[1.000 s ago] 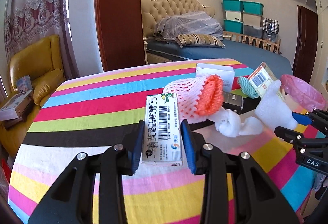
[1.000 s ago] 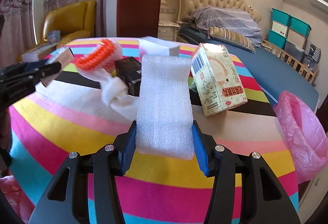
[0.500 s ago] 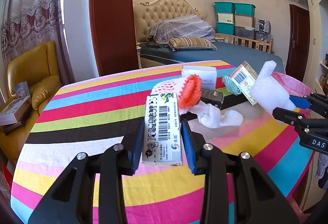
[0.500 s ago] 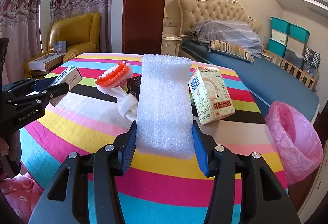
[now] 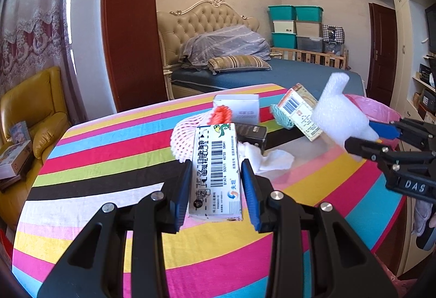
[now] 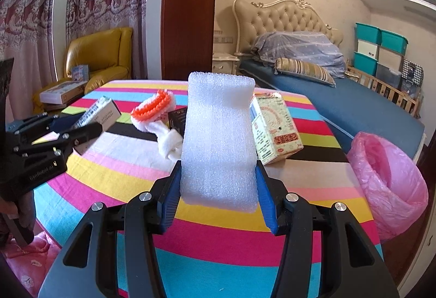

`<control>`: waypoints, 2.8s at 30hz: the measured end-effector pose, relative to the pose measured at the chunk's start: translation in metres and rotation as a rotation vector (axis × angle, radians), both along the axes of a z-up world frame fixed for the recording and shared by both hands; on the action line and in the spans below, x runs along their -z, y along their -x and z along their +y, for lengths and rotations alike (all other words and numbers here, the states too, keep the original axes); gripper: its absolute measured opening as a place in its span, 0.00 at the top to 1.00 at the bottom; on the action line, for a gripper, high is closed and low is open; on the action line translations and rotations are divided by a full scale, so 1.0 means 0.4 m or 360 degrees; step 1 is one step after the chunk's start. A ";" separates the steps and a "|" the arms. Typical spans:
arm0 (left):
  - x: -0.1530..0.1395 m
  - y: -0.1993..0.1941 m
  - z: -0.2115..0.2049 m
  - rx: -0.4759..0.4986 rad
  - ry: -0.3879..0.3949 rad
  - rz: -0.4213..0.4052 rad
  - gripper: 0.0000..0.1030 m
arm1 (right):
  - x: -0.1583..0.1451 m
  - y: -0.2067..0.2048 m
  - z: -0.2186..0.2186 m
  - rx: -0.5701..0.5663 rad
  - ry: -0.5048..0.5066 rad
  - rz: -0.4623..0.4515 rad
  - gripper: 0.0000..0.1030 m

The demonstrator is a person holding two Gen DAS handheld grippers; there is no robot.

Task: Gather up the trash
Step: 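Lift the foam sheet and barcode box off the table with both tools, then carry the foam sheet and barcode box over the pink bin and open both tools, then return both tools from the bin to the table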

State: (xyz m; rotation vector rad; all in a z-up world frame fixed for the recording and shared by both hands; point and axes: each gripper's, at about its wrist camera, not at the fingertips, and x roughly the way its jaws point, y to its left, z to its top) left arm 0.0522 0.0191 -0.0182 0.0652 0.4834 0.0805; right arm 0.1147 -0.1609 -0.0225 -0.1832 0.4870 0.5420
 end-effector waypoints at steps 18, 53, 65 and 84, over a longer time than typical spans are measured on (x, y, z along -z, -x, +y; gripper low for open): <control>-0.025 -0.022 -0.097 0.0175 -0.0068 -0.0016 0.65 | -0.041 -0.006 -0.108 0.0143 -0.0087 -0.0073 0.53; -0.106 -0.460 -0.615 0.0923 0.0089 0.0091 0.65 | -0.022 -0.250 -0.633 0.0869 -0.0020 -0.0049 0.52; -0.055 -0.677 -0.815 0.0984 0.0146 0.0217 0.65 | 0.024 -0.401 -0.725 0.0852 -0.0045 0.0081 0.52; -0.028 -0.586 -0.714 0.0827 0.0028 0.0177 0.05 | 0.005 -0.264 -0.733 0.0831 -0.0230 -0.0004 0.28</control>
